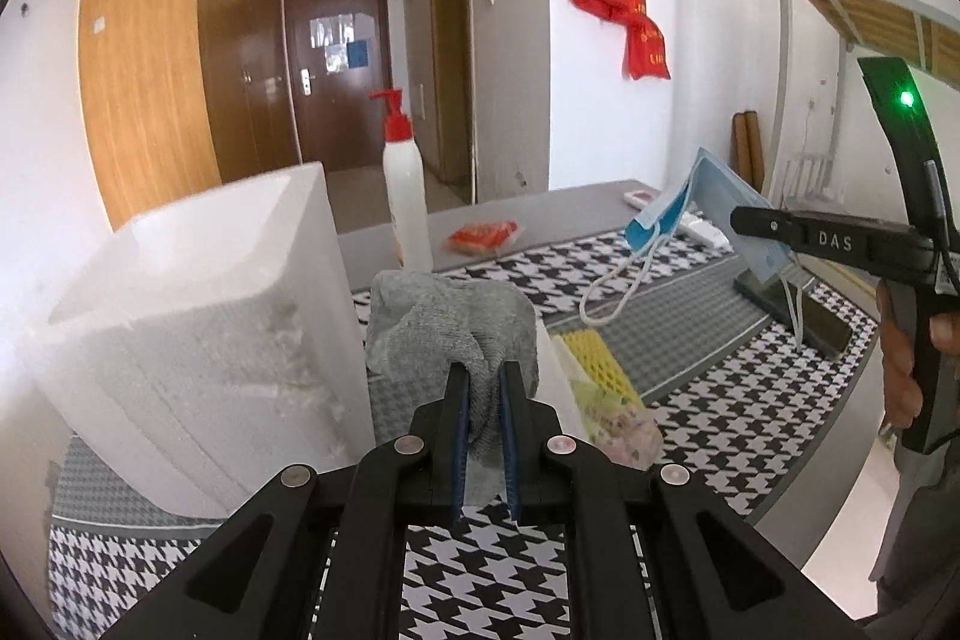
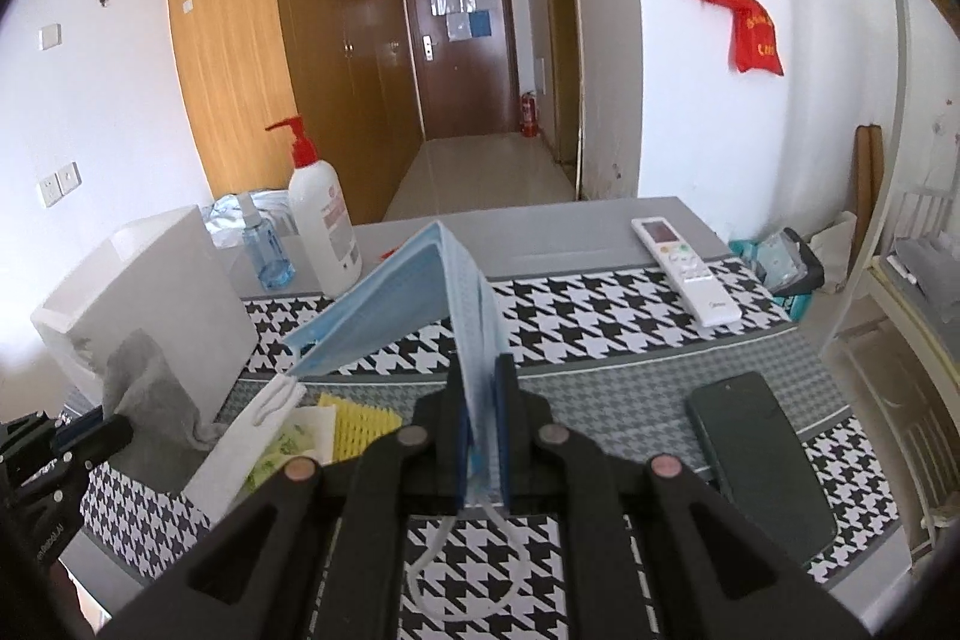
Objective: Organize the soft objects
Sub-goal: 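Lift the grey cloth with the left tool while the right tool lifts the mask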
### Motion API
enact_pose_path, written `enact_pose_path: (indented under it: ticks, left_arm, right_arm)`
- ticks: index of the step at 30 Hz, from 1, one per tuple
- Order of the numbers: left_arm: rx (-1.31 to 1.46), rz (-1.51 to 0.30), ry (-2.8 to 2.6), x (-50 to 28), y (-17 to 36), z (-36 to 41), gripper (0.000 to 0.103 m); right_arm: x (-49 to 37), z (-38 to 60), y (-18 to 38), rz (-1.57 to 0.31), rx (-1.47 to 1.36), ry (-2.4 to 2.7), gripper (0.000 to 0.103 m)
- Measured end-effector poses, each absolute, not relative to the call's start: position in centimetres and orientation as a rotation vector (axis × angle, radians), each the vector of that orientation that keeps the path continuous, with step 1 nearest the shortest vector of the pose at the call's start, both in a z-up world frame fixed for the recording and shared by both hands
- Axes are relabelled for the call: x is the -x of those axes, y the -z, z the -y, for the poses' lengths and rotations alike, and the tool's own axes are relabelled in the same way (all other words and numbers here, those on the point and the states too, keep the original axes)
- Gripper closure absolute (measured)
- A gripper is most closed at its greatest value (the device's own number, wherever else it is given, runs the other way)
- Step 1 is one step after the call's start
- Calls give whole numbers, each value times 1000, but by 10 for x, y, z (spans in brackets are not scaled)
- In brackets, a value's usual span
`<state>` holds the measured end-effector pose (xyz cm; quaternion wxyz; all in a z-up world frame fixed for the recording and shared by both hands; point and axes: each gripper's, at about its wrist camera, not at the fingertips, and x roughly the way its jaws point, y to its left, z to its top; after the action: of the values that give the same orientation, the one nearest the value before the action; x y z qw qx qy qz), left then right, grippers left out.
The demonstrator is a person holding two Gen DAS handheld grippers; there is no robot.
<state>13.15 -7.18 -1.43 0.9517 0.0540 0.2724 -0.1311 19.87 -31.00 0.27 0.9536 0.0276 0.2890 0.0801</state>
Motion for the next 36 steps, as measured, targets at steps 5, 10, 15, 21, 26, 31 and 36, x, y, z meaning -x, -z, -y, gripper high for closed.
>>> enact_pose_path:
  ticks: [5, 10, 15, 21, 26, 31, 36]
  left_arm:
    - [-114, -513, 264, -128, 4, 71, 93]
    - [-108, -479, 258, -126, -9, 73, 93]
    - [-105, -442, 244, -125, -22, 75, 93]
    - [-101, -410, 233, -127, -32, 76, 93]
    - [-101, -387, 229, -128, -38, 74, 93]
    - [-101, -372, 221, -128, -42, 73, 93]
    - [-96, -356, 204, -130, -47, 70, 93]
  right_arm:
    - [-191, 313, -13, -550, -61, -149, 93]
    - [-185, 310, -19, -528, -59, -149, 93]
    - [-179, 307, -23, -512, -59, -149, 93]
    - [-175, 306, -28, -494, -60, -153, 93]
    - [-173, 302, -32, -481, -62, -165, 93]
    - [-173, 299, -34, -473, -68, -175, 93]
    - [-173, 294, -38, -463, -66, -189, 93]
